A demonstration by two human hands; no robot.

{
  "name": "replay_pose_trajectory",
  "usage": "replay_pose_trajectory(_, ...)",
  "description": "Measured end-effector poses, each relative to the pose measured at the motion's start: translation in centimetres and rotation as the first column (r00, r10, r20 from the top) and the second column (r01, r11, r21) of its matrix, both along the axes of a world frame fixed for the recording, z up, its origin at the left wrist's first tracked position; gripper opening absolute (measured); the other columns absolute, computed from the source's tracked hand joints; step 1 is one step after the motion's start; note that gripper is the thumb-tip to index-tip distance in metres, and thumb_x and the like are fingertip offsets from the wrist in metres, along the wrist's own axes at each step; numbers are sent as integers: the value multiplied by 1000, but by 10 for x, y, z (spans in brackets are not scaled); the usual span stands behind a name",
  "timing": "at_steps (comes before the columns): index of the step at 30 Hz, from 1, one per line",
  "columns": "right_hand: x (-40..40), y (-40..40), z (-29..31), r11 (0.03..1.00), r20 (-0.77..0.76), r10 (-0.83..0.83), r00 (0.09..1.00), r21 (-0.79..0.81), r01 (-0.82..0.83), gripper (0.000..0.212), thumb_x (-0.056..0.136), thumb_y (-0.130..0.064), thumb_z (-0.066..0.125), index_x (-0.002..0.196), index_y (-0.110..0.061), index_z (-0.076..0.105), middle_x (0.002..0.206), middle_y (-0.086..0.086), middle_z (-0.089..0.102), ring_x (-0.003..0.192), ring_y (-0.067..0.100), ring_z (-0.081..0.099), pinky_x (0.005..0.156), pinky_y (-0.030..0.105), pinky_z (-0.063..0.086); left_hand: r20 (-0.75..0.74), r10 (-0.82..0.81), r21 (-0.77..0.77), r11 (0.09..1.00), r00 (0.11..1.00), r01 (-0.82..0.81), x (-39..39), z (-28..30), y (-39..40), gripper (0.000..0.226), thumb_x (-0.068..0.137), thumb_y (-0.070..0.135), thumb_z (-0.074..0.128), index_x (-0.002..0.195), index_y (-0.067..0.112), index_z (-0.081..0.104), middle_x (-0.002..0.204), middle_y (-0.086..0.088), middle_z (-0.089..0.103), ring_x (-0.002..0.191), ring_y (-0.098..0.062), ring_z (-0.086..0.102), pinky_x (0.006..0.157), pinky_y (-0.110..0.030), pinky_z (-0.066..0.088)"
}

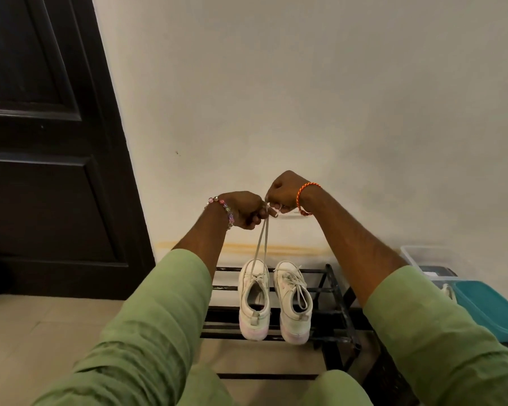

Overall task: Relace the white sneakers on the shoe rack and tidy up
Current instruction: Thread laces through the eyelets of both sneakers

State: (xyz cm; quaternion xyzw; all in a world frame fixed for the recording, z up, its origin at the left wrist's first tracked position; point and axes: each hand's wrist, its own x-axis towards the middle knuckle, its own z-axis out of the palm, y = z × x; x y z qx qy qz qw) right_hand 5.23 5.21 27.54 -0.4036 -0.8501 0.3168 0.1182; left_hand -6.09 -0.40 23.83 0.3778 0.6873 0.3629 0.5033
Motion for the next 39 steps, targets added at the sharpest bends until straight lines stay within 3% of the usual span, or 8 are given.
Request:
replay_pose_trajectory(7,-4,9,-3,974,-53,110,992,206,-97,14,84,-4,66,96,-7,73,85,3,67,81,13,58,70,23,47,45,-116,-7,993,992,116,-6,1,-3,33,93,5,27,93,6,60,46,8,27,43,-7,20,49,-20,20)
replay_pose_trajectory(12,-8,13,-38,995,-318,-68,946,-87,43,10,88,-5,62,80,-10,63,86,15,66,74,22,65,76,37,57,-183,-9,110,993,983,30,-9,-6,-2,20,92,14,46,74,10,54,54,3,26,46,-10,20,45,-20,19)
replay_pose_trajectory(16,-9,14,-54,957,-395,-148,907,-288,31,15,93,-7,55,79,-11,58,85,14,66,63,20,67,71,35,56,-768,11,206,951,640,231,-13,-13,-3,22,95,15,50,91,2,68,68,-5,50,64,-19,46,53,-25,30)
replay_pose_trajectory(26,-16,14,-62,917,-336,-217,917,-392,73,13,90,-4,60,78,-8,59,70,10,63,61,14,61,52,20,48,-960,254,281,865,121,416,-14,-36,-8,25,95,5,43,107,7,64,94,-13,58,90,-31,56,66,-33,38)
replay_pose_trajectory(28,-16,14,-61,912,-309,-222,925,-401,85,17,87,-2,63,71,-9,59,69,11,61,62,16,59,54,22,48,-945,271,324,853,184,408,-12,-39,-9,24,93,5,46,103,4,67,91,-15,61,87,-32,57,65,-33,37)
replay_pose_trajectory(31,-12,14,-58,935,-278,-219,935,-335,119,17,85,-2,65,70,-9,59,74,11,62,61,14,58,54,21,48,-787,306,424,899,535,110,-13,-28,-5,19,85,10,58,90,0,73,78,-14,68,74,-27,61,61,-28,44)
replay_pose_trajectory(34,-8,10,-52,942,-311,-214,926,-315,112,11,89,-12,63,89,-1,66,85,13,64,63,13,58,59,23,49,-260,335,211,935,906,-285,-13,-5,-3,17,86,5,53,73,3,64,37,2,44,39,-12,34,38,-13,25)
replay_pose_trajectory(39,-7,1,-38,978,-225,-67,972,-210,19,25,85,-20,69,95,3,69,79,10,66,67,15,63,68,27,57,89,253,-51,967,963,-250,-19,6,-10,29,95,4,42,69,10,51,39,4,25,35,-7,20,34,-14,18)
